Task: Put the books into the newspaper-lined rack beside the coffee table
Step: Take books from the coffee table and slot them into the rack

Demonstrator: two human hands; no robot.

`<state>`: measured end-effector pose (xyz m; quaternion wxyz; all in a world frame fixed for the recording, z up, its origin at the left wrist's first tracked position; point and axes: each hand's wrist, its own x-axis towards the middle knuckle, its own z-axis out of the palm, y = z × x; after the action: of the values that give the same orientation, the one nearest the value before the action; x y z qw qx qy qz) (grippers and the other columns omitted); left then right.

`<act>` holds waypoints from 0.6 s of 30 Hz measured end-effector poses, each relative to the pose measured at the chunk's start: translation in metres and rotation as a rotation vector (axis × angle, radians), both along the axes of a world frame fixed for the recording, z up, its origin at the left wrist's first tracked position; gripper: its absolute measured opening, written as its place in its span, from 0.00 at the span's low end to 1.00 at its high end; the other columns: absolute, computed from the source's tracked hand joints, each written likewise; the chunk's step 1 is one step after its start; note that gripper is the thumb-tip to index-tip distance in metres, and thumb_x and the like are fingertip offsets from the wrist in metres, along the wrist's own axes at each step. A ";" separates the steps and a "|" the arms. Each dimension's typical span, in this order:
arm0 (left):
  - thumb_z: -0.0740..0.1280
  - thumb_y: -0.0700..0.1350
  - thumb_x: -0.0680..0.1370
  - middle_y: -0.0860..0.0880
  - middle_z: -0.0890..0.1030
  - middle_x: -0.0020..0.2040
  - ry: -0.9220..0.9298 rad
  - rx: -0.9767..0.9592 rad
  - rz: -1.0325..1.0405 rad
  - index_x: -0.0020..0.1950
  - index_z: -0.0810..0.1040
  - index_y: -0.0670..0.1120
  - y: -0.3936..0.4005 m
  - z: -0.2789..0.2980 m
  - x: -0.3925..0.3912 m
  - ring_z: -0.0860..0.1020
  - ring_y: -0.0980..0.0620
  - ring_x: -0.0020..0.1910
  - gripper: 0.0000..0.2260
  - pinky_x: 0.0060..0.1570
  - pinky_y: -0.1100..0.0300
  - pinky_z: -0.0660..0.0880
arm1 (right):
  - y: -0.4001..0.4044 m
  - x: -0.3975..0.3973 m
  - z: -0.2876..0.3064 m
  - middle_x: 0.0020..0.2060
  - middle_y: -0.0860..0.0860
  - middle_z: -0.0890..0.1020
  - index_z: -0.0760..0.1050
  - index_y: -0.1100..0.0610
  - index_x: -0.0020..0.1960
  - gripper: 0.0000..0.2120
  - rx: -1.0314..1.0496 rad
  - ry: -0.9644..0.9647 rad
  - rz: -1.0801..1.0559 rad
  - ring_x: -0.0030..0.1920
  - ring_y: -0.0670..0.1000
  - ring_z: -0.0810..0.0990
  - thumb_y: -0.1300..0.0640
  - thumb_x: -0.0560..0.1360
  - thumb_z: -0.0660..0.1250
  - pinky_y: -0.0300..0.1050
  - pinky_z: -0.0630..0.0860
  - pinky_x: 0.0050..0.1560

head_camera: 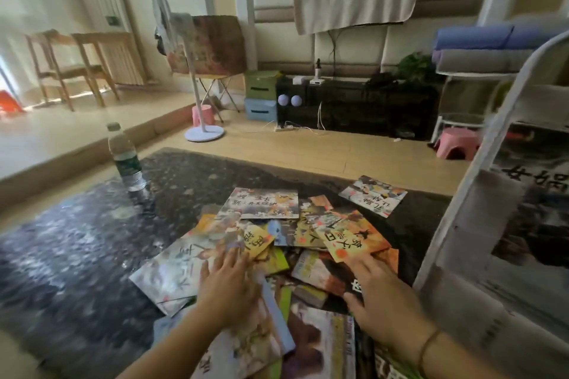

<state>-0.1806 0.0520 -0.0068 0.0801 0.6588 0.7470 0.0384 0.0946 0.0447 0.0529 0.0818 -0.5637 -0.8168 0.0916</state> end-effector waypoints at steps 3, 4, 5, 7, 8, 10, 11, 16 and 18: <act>0.51 0.68 0.78 0.51 0.49 0.81 -0.057 0.040 0.038 0.80 0.49 0.54 0.016 -0.008 -0.018 0.47 0.47 0.80 0.34 0.76 0.41 0.48 | 0.047 -0.022 -0.019 0.75 0.46 0.58 0.56 0.50 0.76 0.31 -0.095 -0.022 -0.150 0.75 0.51 0.58 0.43 0.77 0.61 0.48 0.65 0.71; 0.51 0.69 0.78 0.51 0.50 0.81 -0.061 0.052 0.030 0.80 0.50 0.54 0.023 -0.009 -0.021 0.47 0.47 0.80 0.35 0.76 0.41 0.48 | 0.064 -0.027 -0.024 0.75 0.47 0.59 0.57 0.50 0.76 0.32 -0.114 -0.020 -0.191 0.75 0.51 0.58 0.41 0.76 0.62 0.50 0.65 0.71; 0.51 0.70 0.77 0.51 0.50 0.81 -0.055 0.064 0.012 0.80 0.52 0.55 0.030 -0.010 -0.021 0.48 0.47 0.79 0.35 0.76 0.42 0.48 | 0.082 -0.030 -0.030 0.75 0.48 0.60 0.59 0.50 0.75 0.33 -0.117 -0.013 -0.224 0.74 0.52 0.59 0.37 0.75 0.61 0.50 0.65 0.71; 0.52 0.70 0.77 0.52 0.52 0.81 -0.039 0.091 -0.040 0.79 0.54 0.55 0.051 -0.006 -0.015 0.49 0.47 0.79 0.34 0.76 0.42 0.48 | 0.120 -0.033 -0.035 0.74 0.49 0.63 0.62 0.50 0.74 0.34 -0.117 0.017 -0.303 0.73 0.54 0.62 0.33 0.74 0.58 0.52 0.65 0.70; 0.53 0.69 0.77 0.52 0.52 0.81 -0.043 0.104 -0.069 0.79 0.55 0.56 0.063 -0.003 -0.009 0.49 0.48 0.79 0.33 0.77 0.42 0.48 | 0.138 -0.035 -0.036 0.73 0.50 0.65 0.64 0.50 0.73 0.33 -0.133 0.038 -0.353 0.72 0.55 0.64 0.33 0.74 0.58 0.52 0.67 0.69; 0.54 0.66 0.79 0.52 0.51 0.81 -0.066 0.107 -0.140 0.79 0.55 0.55 0.091 0.003 0.008 0.48 0.48 0.79 0.31 0.77 0.42 0.47 | 0.171 -0.035 -0.040 0.68 0.52 0.70 0.69 0.51 0.68 0.28 -0.167 0.069 -0.448 0.67 0.57 0.69 0.36 0.75 0.57 0.53 0.71 0.65; 0.54 0.65 0.79 0.52 0.51 0.81 -0.073 0.105 -0.186 0.79 0.55 0.55 0.104 0.006 0.018 0.48 0.48 0.80 0.31 0.77 0.41 0.46 | 0.184 -0.034 -0.043 0.66 0.53 0.72 0.70 0.52 0.65 0.25 -0.172 0.078 -0.491 0.64 0.58 0.71 0.38 0.75 0.57 0.54 0.73 0.62; 0.50 0.68 0.79 0.52 0.51 0.81 -0.098 0.076 -0.353 0.78 0.53 0.59 0.161 -0.001 0.075 0.46 0.48 0.80 0.29 0.76 0.38 0.41 | 0.245 -0.017 -0.062 0.63 0.55 0.74 0.71 0.55 0.63 0.25 -0.231 0.135 -0.782 0.63 0.59 0.73 0.40 0.74 0.61 0.50 0.74 0.59; 0.49 0.69 0.78 0.51 0.49 0.81 -0.113 0.015 -0.371 0.78 0.52 0.61 0.172 -0.012 0.092 0.44 0.46 0.80 0.29 0.74 0.36 0.37 | 0.267 -0.003 -0.072 0.63 0.57 0.75 0.72 0.57 0.64 0.29 -0.243 0.214 -0.920 0.62 0.59 0.75 0.37 0.72 0.62 0.51 0.75 0.59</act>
<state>-0.0884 0.2240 -0.0191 0.1226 0.7825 0.6069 0.0654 0.0912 0.3114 -0.0187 0.1309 -0.8593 -0.4532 0.1979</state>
